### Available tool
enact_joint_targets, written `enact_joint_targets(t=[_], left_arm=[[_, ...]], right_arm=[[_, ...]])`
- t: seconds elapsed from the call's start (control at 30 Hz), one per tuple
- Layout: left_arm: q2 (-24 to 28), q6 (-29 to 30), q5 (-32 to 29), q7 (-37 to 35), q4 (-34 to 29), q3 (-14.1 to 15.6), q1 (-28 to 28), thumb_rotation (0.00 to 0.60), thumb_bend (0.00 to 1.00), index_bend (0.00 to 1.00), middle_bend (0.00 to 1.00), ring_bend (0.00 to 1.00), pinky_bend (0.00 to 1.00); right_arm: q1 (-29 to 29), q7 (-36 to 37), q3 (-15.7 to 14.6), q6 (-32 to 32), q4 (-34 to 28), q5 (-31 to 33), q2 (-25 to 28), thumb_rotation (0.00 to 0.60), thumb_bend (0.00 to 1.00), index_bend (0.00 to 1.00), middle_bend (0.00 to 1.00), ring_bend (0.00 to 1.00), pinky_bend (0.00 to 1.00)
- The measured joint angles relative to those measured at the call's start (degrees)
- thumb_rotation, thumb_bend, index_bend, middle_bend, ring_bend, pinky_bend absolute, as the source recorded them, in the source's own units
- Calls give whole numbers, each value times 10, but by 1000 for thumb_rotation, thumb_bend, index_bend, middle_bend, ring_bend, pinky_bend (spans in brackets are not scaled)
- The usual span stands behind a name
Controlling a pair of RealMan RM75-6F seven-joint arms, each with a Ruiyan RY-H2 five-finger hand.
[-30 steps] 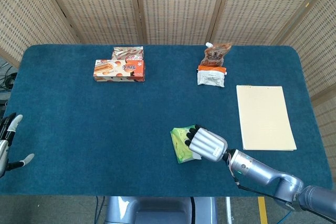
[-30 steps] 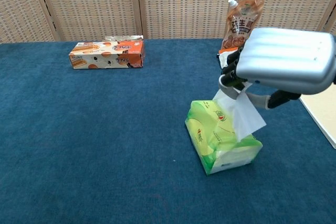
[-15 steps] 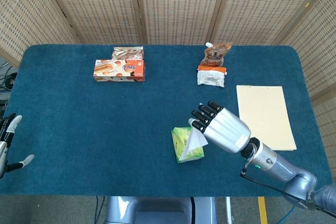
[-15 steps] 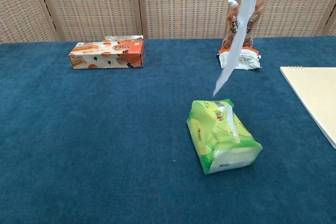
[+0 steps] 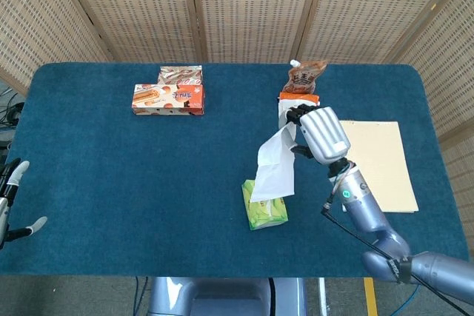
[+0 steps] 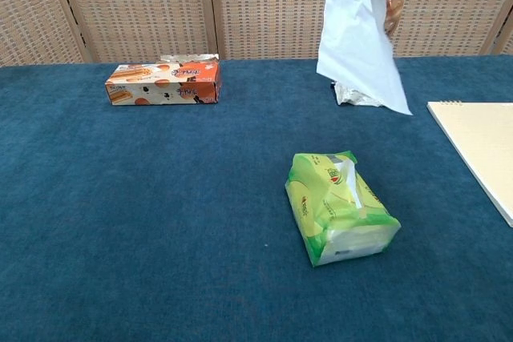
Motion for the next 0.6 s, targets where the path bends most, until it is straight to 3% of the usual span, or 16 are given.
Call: enact_joint_targets(t=[0.3, 0.6], left_arm=[[7, -27, -25, -28, 14, -7, -9, 600, 8, 0, 0, 0, 0], [11, -44, -38, -49, 27, -10, -15, 600, 9, 0, 0, 0, 0]], right_arm=[[61, 28, 48, -99, 132, 248, -166, 600, 775, 680, 580, 527, 623], [92, 115, 102, -177, 243, 337, -249, 600, 775, 679, 580, 527, 623]])
